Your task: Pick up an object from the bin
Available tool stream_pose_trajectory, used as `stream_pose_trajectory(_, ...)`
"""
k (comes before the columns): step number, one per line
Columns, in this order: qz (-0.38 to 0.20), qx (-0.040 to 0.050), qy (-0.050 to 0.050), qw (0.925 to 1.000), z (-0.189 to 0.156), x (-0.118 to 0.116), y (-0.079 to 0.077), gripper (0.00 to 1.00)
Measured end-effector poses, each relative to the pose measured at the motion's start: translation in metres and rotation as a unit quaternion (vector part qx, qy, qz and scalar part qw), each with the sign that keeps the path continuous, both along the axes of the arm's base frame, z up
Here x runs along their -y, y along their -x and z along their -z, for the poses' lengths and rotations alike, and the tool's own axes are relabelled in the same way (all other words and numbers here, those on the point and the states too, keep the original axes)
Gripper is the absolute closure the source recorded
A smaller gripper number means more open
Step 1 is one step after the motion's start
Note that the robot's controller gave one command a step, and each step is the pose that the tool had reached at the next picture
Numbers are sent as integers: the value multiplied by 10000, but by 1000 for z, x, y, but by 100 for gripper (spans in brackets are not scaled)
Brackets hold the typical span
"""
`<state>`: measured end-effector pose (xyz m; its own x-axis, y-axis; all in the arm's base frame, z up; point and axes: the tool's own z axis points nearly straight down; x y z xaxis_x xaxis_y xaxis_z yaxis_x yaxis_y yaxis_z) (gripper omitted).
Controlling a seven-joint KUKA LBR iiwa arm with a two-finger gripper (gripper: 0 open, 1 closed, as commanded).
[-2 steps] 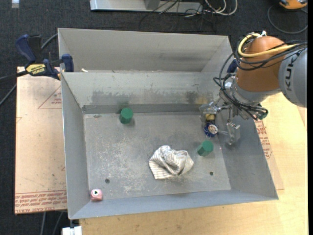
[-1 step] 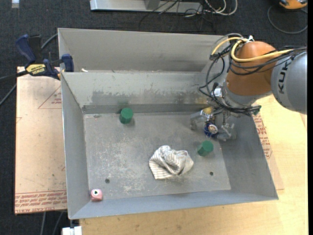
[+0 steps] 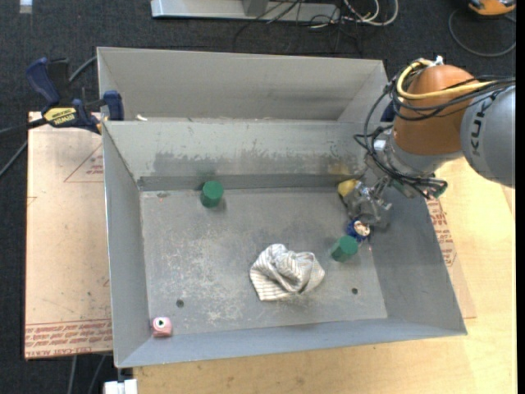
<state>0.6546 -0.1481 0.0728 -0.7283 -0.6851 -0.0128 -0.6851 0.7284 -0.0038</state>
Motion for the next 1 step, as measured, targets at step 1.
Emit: stream_pose_trajectory(1, 2, 0, -1, 10000, 0, 0, 0, 100)
